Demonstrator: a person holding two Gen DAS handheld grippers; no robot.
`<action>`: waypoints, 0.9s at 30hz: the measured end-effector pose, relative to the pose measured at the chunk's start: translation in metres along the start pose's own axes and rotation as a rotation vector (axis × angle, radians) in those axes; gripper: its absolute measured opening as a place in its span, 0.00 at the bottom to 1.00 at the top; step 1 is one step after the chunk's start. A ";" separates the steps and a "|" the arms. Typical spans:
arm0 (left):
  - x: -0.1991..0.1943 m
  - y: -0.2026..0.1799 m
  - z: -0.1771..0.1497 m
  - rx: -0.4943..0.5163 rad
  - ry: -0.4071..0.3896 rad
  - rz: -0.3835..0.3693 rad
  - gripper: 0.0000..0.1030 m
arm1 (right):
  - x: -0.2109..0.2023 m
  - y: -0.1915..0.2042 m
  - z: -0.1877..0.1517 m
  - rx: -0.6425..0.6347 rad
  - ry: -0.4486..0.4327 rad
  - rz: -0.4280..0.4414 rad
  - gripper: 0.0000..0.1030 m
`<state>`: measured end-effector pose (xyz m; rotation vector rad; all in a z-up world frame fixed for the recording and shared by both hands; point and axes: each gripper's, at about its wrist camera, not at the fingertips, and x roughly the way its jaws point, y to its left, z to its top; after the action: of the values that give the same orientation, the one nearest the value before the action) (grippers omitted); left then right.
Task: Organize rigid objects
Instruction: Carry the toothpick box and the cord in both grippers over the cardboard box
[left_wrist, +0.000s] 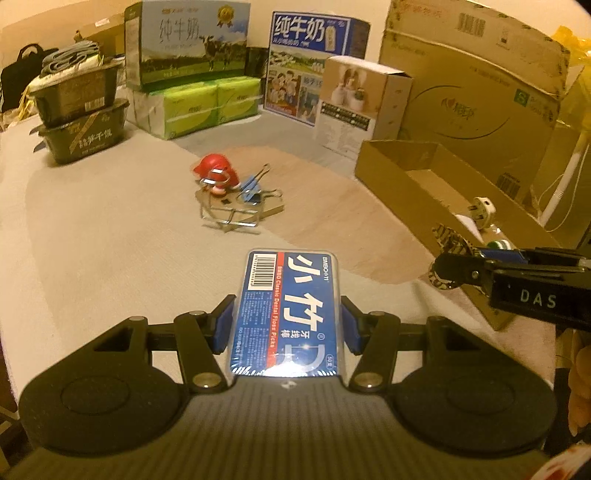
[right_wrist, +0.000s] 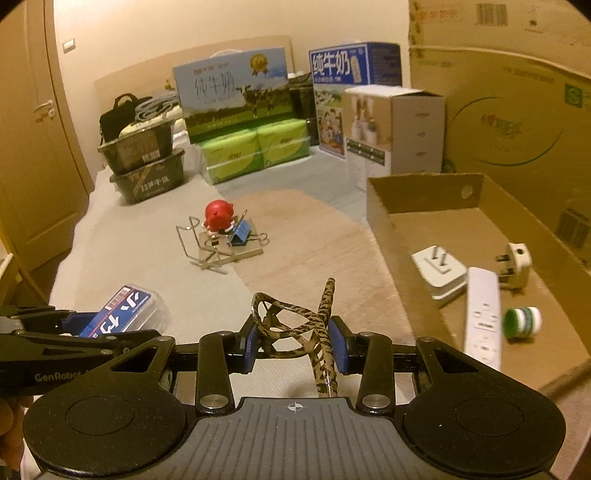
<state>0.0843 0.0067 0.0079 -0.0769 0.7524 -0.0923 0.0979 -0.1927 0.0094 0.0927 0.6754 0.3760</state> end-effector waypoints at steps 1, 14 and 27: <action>-0.002 -0.003 0.001 0.003 -0.002 -0.004 0.52 | -0.005 -0.002 0.000 0.001 -0.004 -0.003 0.39; -0.014 -0.035 0.013 0.037 -0.027 -0.037 0.52 | -0.041 -0.024 0.002 0.020 -0.049 -0.048 0.39; 0.004 -0.073 0.041 0.094 -0.044 -0.098 0.52 | -0.051 -0.061 0.015 0.046 -0.075 -0.096 0.39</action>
<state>0.1111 -0.0649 0.0421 -0.0263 0.6998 -0.2179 0.0898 -0.2674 0.0386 0.1168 0.6122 0.2633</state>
